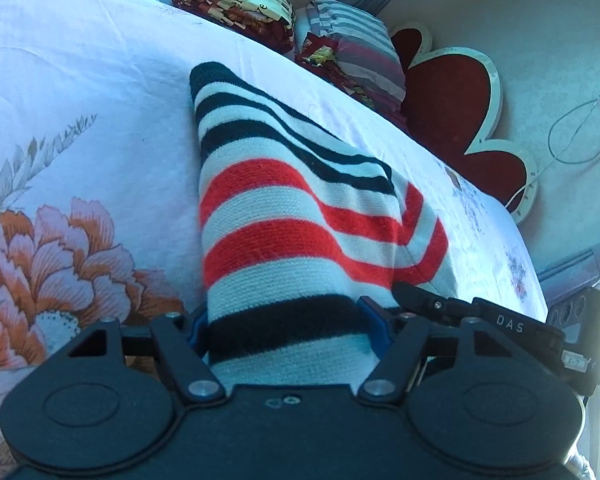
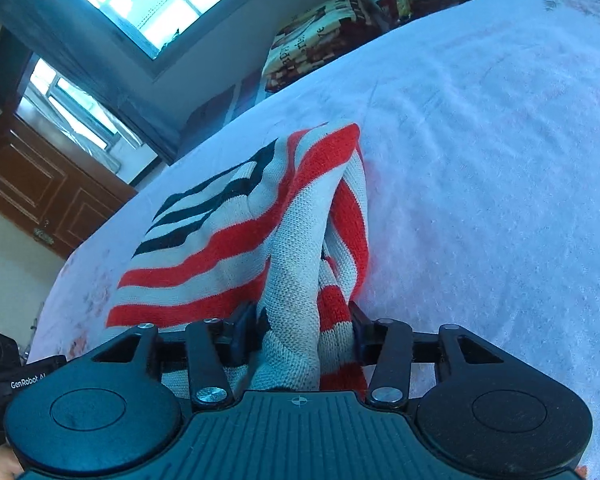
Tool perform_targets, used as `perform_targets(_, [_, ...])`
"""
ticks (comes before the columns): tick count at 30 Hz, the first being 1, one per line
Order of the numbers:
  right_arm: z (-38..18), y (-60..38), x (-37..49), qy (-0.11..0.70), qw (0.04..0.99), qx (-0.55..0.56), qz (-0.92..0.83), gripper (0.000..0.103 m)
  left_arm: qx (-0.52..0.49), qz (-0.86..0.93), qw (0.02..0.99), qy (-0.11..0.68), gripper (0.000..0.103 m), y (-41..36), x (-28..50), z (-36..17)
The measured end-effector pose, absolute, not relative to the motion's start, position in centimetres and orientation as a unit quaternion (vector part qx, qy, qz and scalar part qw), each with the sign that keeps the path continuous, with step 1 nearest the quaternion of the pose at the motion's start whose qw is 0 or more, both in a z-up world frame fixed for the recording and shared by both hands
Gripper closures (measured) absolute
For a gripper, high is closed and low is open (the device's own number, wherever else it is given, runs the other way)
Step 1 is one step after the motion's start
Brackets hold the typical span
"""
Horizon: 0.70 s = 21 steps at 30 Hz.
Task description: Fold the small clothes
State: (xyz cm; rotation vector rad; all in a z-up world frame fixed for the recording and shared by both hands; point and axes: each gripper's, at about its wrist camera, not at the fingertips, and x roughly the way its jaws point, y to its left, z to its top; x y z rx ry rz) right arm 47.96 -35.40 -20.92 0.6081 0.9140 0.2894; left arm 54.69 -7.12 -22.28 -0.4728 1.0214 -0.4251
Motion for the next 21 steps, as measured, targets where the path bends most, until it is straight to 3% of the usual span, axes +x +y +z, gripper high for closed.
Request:
perform_targets(6, [-19.8, -34.8, 46.8, 0.409, 0.858, 0.281, 0.131, 0.069, -0.193, -0.199, 0.84, 0.466, 0.043, -7.6, 53.8, -20.7])
perform_targets(14, [-17.0, -33.1, 45.6, 0.383, 0.855, 0.31, 0.162, 0.07, -0.17, -0.208, 0.856, 0.441, 0.045, -6.5, 52.5, -17.8])
perform_targets(21, [-14.0, -26.0, 46.1, 0.364, 0.857, 0.3, 0.208, 0.07, -0.179, -0.187, 0.871, 0.417, 0.045, -0.3, 50.9, -15.6])
